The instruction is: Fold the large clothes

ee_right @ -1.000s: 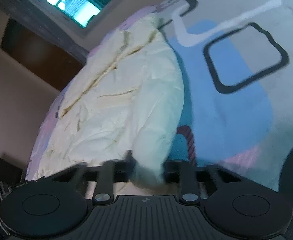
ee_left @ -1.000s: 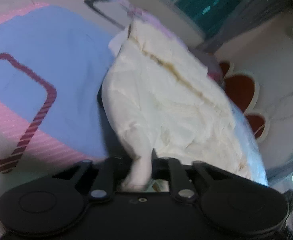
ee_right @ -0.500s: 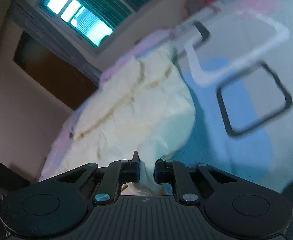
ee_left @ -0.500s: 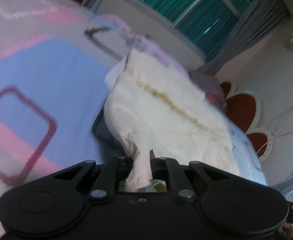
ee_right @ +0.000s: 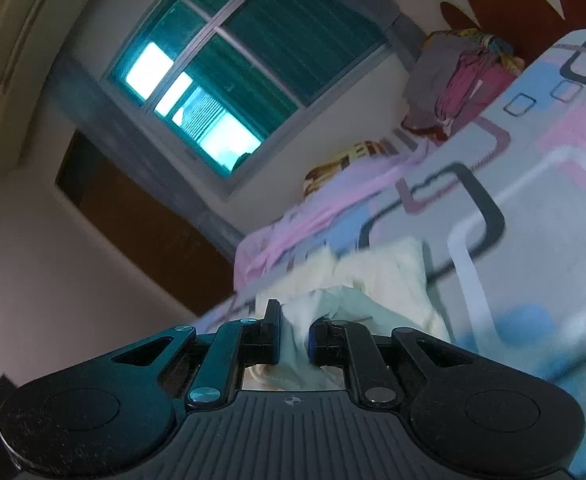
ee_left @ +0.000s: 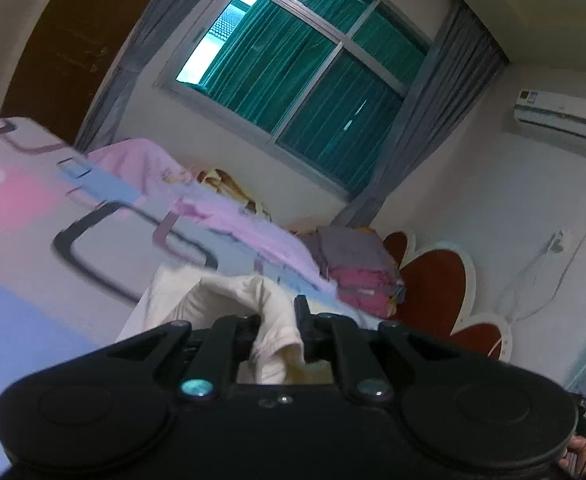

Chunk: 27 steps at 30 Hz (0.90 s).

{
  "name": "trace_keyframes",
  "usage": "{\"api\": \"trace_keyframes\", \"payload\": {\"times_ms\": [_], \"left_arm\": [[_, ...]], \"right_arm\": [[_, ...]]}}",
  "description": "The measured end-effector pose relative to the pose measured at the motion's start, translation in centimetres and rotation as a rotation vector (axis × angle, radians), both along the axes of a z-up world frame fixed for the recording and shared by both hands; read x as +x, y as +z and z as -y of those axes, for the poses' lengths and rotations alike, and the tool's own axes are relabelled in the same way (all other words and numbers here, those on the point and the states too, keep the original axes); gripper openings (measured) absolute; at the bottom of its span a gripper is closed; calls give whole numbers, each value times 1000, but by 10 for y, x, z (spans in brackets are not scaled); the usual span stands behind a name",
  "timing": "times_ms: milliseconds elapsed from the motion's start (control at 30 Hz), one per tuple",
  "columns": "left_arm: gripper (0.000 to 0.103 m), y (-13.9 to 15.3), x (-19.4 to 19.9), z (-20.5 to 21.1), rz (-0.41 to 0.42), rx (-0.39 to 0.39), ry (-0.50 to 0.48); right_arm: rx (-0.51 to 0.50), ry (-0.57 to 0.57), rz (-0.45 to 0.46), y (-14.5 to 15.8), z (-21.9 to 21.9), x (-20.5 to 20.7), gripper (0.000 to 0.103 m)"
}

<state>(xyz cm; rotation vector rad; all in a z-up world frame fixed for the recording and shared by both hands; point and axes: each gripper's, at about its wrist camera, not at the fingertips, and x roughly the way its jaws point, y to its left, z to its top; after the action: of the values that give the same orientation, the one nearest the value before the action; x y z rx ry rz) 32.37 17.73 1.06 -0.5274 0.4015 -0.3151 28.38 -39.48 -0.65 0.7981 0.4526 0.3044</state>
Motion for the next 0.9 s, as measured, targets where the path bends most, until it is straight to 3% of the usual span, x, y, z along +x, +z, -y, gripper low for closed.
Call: {"api": "trace_keyframes", "payload": {"times_ms": [233,467,567,633,667,700,733,900], "left_arm": [[8,-5,116,6,-58,-1,-26],[8,-55,216,10,-175,31,-33],[21,-75,249,10,-207,57,-34],[39,-83,259,3,-222,27,-8],[68,-85,260,-2,-214,13,4],[91,-85,258,-8,-190,12,33],[89,-83,253,-12,-162,26,69],[88,-92,262,-22,-209,97,-39]], "right_arm": [[37,-34,-81,0,3,125,12],[84,-54,-207,-58,12,233,12],[87,-52,-245,-82,18,267,13],[40,-74,-271,-91,22,277,42],[12,-84,-251,-91,24,274,53],[-36,-117,-229,-87,25,270,82],[-81,-147,-191,-83,27,263,99],[-233,-66,-164,-86,32,266,99]]}}
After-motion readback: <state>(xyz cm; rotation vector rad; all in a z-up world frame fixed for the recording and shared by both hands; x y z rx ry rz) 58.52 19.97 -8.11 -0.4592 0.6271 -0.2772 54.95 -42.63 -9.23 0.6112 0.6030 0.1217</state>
